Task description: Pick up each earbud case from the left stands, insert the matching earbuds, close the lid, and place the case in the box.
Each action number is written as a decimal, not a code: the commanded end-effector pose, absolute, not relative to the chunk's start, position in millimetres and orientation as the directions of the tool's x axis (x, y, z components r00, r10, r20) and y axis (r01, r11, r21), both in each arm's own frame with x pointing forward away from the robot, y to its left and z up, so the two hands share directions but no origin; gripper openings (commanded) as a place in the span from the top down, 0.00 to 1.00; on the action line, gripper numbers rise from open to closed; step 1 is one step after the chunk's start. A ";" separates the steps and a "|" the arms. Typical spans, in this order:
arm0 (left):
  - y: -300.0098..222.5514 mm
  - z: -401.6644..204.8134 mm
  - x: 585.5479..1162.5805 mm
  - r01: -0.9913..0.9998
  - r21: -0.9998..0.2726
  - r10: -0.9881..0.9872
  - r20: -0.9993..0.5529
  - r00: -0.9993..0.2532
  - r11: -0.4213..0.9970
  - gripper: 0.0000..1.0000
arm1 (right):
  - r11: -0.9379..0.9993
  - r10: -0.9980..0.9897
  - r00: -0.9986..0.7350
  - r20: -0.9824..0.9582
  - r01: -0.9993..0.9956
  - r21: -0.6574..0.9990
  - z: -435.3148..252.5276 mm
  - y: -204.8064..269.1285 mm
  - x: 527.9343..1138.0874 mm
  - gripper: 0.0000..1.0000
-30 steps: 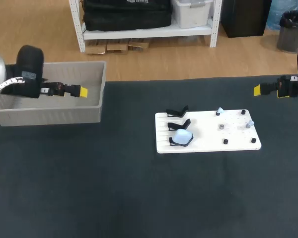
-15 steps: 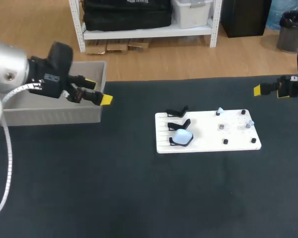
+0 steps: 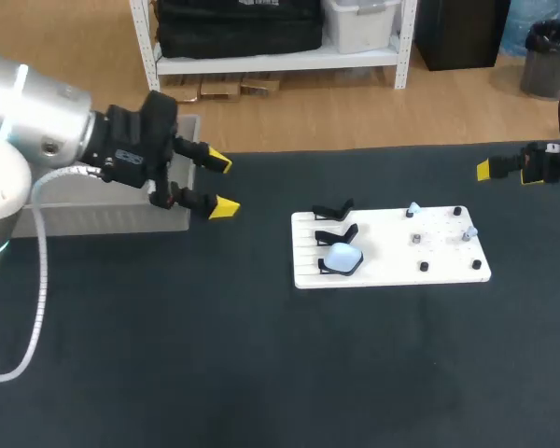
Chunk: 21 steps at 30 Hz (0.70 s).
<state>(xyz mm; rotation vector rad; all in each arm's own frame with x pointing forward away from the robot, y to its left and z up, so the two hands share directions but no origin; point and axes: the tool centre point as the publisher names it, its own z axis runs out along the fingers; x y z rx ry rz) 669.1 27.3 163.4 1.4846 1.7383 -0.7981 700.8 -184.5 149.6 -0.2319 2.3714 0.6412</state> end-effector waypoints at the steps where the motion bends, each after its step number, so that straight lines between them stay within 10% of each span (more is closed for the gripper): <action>1: 11.6 150.3 676.2 0.997 -0.037 0.538 -0.840 -0.069 0.069 0.00 | 0.864 0.001 -0.766 -0.643 -0.323 0.385 149.4 -184.7 700.9 0.00; 21: -42.1 82.0 672.5 0.998 -0.062 0.568 -0.822 -0.053 0.004 0.00 | 0.864 0.001 -0.766 -0.643 -0.323 0.385 149.4 -184.7 700.9 0.00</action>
